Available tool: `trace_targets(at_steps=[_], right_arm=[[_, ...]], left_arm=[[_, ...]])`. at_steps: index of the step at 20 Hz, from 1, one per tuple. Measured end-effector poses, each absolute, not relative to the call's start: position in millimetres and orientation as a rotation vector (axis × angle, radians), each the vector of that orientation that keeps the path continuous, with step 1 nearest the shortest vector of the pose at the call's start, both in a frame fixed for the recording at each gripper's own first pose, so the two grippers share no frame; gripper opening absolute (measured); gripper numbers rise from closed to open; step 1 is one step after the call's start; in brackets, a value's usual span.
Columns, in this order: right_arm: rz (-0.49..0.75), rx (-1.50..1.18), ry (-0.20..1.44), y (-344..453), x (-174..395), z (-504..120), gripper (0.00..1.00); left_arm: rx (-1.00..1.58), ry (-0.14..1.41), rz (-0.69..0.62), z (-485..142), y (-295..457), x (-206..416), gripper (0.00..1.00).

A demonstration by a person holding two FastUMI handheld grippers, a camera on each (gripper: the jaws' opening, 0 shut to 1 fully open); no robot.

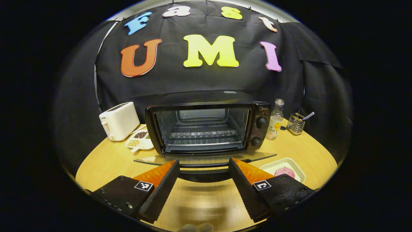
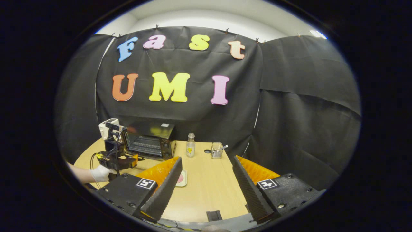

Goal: Open the electric oven with the left hand, put the food in, and close the electric oven.

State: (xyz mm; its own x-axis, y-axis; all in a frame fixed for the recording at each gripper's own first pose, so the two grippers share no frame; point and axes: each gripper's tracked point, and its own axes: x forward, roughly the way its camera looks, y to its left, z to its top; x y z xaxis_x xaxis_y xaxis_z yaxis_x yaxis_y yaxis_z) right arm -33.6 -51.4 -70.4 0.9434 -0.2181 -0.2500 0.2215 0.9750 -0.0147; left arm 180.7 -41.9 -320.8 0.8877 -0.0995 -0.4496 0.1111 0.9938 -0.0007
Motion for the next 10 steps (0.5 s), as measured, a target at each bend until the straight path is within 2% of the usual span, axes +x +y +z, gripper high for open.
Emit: trace_targets(at_steps=[5,6,10], right_arm=[[-0.239,0.020,0.287,-55.4,-38.7,-88.4,0.99],[-0.244,0.020,0.295,-56.6,-39.9,-91.9,0.99],[-0.253,0.024,0.322,-58.0,-41.7,-104.8,0.99]], left_arm=[[0.034,0.529,-0.110,-349.5,-40.4,164.2,0.97],[0.037,0.535,-0.111,-352.5,-40.7,161.6,1.00],[0.050,0.619,-0.116,-381.9,-42.4,151.9,0.96]])
